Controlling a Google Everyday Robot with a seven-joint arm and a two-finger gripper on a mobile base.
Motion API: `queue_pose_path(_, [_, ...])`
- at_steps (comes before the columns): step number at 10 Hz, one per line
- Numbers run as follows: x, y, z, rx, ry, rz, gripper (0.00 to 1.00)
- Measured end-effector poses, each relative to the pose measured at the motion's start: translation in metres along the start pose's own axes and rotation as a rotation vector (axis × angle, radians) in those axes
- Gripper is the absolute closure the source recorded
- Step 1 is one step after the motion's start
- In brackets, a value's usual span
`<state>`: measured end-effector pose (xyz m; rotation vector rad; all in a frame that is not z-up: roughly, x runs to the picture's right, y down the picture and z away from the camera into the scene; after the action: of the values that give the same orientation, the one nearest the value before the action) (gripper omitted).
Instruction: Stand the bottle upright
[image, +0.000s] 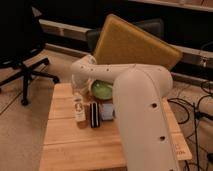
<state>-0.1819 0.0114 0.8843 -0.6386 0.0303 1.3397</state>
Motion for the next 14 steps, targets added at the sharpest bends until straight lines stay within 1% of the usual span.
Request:
queue_pose_path(2, [-0.003, 0.006, -0.007, -0.005, -0.017, -0.023, 1.00])
queue_pose_path(5, [-0.018, 0.015, -0.029, 0.004, -0.085, -0.085, 1.00])
queue_pose_path(6, [-0.024, 0.019, -0.039, 0.016, -0.122, -0.131, 1.00])
queue_pose_path(7, [-0.028, 0.022, -0.044, 0.024, -0.147, -0.167, 1.00])
queue_pose_path(10, [-0.029, 0.030, -0.050, 0.037, -0.198, -0.270, 1.00])
queue_pose_path(11, [-0.032, 0.032, -0.049, 0.036, -0.227, -0.311, 1.00])
queue_pose_path(12, [-0.038, 0.034, -0.050, 0.032, -0.267, -0.353, 1.00])
queue_pose_path(14, [-0.050, 0.043, -0.050, -0.003, -0.349, -0.438, 1.00])
